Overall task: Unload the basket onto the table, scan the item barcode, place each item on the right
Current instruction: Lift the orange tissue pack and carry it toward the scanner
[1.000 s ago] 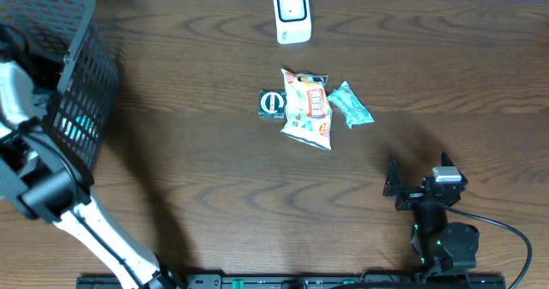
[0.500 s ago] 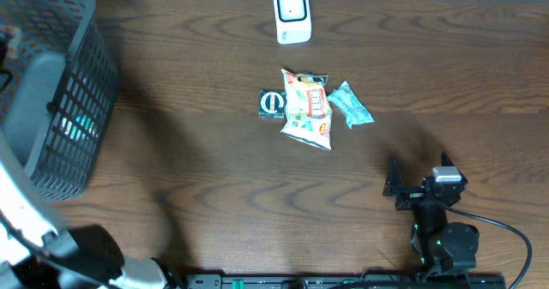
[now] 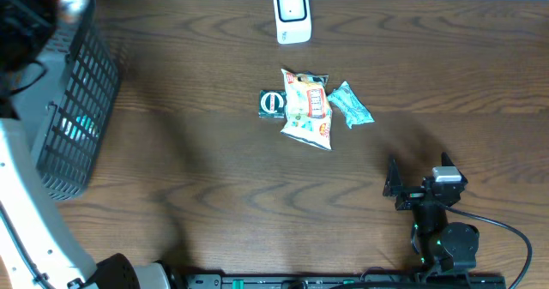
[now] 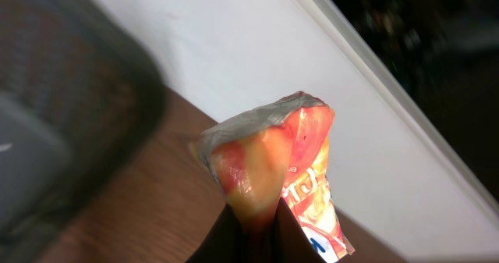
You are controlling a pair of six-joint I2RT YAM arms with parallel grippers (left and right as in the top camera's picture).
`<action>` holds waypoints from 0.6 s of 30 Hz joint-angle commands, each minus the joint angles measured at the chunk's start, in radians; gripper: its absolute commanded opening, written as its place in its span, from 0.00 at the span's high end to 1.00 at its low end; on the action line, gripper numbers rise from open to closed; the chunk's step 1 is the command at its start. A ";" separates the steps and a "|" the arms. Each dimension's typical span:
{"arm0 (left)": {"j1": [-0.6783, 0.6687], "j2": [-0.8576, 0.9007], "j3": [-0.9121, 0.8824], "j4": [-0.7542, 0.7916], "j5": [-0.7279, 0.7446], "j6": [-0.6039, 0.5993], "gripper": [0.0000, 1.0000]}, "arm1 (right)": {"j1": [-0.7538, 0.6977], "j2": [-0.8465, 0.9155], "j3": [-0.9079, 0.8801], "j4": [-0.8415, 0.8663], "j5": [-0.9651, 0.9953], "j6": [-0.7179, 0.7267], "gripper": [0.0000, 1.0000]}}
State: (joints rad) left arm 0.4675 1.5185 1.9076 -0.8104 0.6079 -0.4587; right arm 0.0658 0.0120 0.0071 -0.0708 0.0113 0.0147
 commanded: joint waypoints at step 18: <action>-0.455 0.054 0.012 -0.090 -0.086 0.586 0.93 | -0.006 -0.006 -0.002 -0.004 -0.003 0.003 0.01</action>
State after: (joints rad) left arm 0.0509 1.5337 1.9079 -0.8516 0.5392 -0.0639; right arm 0.0658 0.0120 0.0071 -0.0708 0.0116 0.0147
